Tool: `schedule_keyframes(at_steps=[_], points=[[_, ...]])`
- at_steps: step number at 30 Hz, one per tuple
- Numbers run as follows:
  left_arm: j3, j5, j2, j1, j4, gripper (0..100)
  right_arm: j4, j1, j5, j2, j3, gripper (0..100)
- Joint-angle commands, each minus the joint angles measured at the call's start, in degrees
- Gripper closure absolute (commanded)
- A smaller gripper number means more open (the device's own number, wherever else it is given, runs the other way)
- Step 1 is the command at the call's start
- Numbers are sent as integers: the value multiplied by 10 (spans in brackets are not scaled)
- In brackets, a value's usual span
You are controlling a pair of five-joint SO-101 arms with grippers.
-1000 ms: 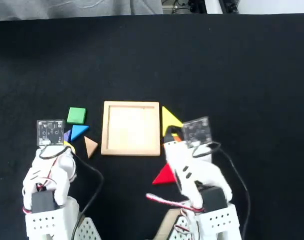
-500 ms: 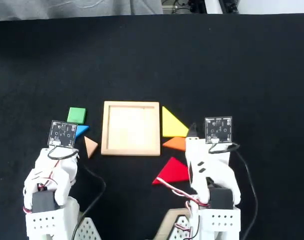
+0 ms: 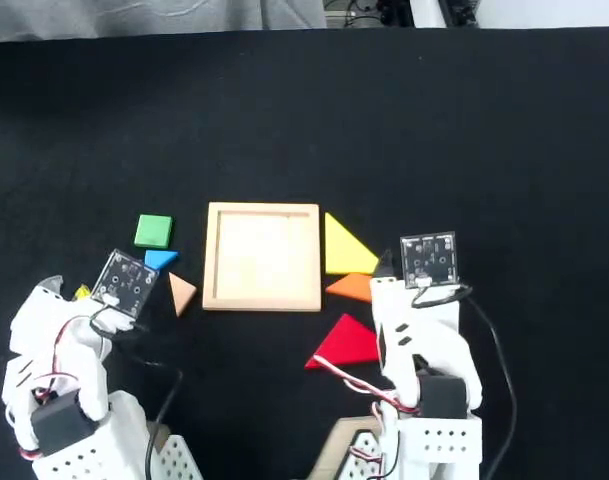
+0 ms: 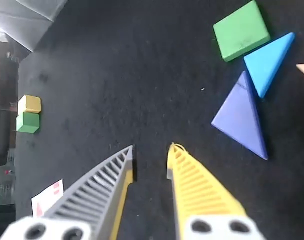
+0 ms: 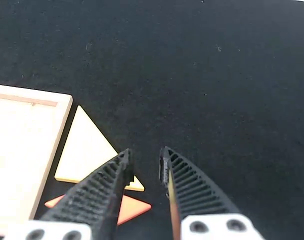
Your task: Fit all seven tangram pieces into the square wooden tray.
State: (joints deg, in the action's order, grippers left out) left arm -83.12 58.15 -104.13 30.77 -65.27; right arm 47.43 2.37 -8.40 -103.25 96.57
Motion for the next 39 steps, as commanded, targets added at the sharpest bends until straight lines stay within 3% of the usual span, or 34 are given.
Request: schedule_keyframes(at_steps=[1,4,9,12,15,17,25,28,35,39], points=[[6,5,-2,0,-5,880,1,2,-4,-50,0,898],[-29,-51,-2,-28,-4,880,1,1,-4,-50,0,898],[-33,-331,-2,-173,14,880,1,0,-4,-50,0,898],[-50,-481,-2,-238,105,880,2,1,-4,-50,0,899],[-106,-555,-2,-258,215,880,2,2,-4,-50,0,899],[-147,-564,1,-262,250,880,10,-1,-4,-50,0,899],[-144,-533,10,-285,199,880,30,-55,-10,-51,-1,899],[-144,-533,11,-292,199,880,51,-74,-92,-54,-4,899],[-144,-533,11,-294,200,880,55,-84,-91,-40,-44,897],[-144,-533,11,-294,200,880,49,-98,-92,53,-88,897]])
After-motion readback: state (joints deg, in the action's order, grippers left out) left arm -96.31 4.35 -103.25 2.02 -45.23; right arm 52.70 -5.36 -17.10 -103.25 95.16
